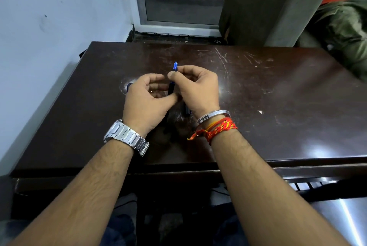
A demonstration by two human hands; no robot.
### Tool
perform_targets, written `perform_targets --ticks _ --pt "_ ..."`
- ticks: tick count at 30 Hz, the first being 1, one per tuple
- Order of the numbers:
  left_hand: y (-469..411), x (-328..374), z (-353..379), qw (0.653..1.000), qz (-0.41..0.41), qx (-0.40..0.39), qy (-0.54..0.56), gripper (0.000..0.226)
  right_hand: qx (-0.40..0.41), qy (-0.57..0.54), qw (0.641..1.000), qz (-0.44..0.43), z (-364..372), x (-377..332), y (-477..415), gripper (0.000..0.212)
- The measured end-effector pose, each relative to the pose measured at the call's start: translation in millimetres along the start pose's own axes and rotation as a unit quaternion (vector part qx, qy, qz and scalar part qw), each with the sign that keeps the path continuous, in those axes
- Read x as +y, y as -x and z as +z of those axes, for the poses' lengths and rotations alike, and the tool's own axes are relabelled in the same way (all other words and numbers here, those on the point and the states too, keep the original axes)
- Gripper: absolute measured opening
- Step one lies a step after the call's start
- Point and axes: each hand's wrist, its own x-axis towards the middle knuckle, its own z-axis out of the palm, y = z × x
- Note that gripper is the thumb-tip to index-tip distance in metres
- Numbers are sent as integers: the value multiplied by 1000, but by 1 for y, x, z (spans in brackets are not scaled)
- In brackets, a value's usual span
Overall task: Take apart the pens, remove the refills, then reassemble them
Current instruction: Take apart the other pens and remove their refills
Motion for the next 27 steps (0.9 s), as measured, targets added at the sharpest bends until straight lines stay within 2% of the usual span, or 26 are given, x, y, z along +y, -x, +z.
perform_targets --ticks 4,8,12,17,21,23,27 --pt "1 -1 1 999 -28 -20 0 26 -7 -18 1000 4 1 -1 1 6" --pt "2 0 -1 1000 -14 9 -15 38 1 -7 1000 -4 1 -1 0 9" --pt "3 5 3 999 -36 -19 33 31 -15 -25 1000 2 -1 -2 2 9" --pt "2 4 -2 999 -17 9 -31 46 -11 -7 1000 -3 -1 -3 2 6" --pt "3 6 3 998 -51 -26 32 29 -25 -21 999 6 -1 -4 3 5" --pt "3 4 2 998 -47 -21 25 25 -23 -22 999 9 0 -3 3 4" --pt "2 3 -1 1000 -22 1 -5 36 -14 0 1000 2 -1 -2 1 6"
